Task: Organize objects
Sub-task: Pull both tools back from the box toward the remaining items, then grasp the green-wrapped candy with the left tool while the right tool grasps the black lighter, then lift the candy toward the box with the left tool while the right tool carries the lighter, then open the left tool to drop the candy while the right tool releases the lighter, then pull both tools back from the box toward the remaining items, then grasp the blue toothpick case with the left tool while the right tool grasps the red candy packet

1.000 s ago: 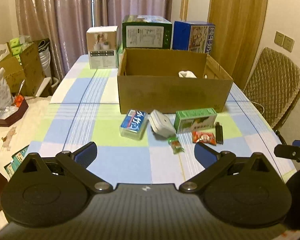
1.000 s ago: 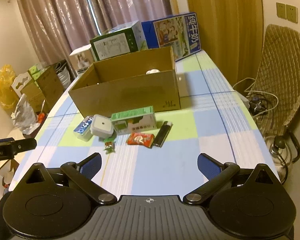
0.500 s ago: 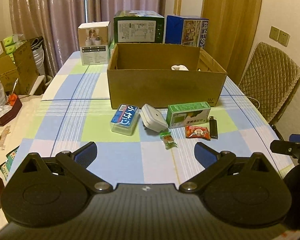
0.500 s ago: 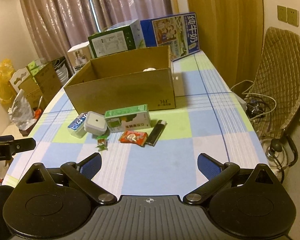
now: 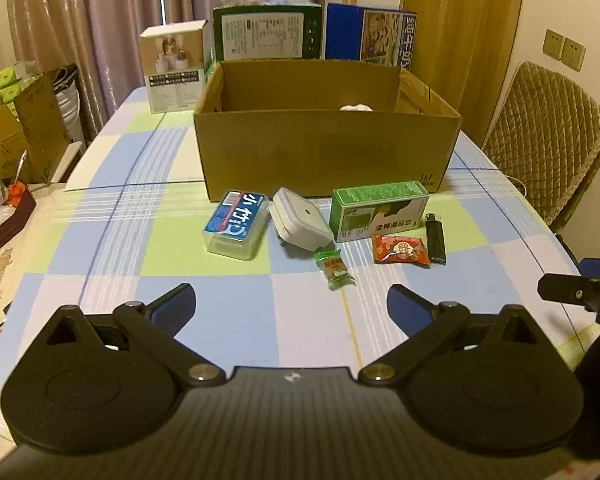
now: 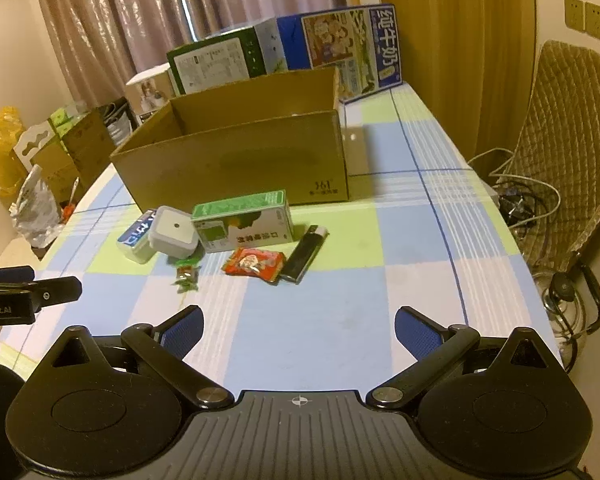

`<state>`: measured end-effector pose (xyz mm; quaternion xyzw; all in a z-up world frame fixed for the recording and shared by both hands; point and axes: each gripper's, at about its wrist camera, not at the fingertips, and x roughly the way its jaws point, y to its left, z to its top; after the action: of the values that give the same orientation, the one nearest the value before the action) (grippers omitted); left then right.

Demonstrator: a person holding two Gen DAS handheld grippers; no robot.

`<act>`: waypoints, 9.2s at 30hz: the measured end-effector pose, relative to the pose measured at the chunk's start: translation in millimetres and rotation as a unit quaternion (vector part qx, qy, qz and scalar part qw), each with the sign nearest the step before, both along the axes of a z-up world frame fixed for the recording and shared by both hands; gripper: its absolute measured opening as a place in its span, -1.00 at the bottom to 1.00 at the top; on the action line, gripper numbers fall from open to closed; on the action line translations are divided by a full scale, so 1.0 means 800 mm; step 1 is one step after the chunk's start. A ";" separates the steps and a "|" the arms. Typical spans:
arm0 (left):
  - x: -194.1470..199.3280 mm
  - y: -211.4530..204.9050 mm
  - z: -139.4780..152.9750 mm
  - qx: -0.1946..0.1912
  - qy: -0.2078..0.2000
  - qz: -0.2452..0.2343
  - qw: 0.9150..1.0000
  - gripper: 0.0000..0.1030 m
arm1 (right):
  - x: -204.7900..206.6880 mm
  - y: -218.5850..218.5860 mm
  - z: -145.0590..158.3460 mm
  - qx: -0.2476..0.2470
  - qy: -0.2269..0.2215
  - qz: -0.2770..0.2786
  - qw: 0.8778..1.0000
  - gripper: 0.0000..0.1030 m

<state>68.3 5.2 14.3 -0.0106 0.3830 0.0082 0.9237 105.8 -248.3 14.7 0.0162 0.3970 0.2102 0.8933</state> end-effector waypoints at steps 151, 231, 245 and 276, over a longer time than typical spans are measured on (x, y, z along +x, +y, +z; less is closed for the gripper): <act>0.370 0.051 0.051 -0.015 0.018 -0.051 0.998 -0.49 | 0.333 0.166 0.081 0.000 -0.005 0.047 0.999 -0.64; 0.019 0.082 0.024 0.003 -0.001 0.023 1.000 0.97 | 0.017 0.059 0.005 -0.026 -0.020 0.100 0.994 0.95; 0.087 0.092 -0.020 0.031 0.030 -0.010 0.999 0.97 | 0.111 0.113 -0.053 -0.100 -0.020 0.256 0.961 0.38; 0.185 0.092 -0.098 0.077 0.049 -0.090 0.992 0.63 | 0.129 0.130 -0.096 -0.079 0.049 0.196 0.976 -0.81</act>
<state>216.2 78.5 -64.0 0.0952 0.4255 -0.0448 0.8988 209.1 -144.6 -62.2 -0.1222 0.4511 0.3481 0.8126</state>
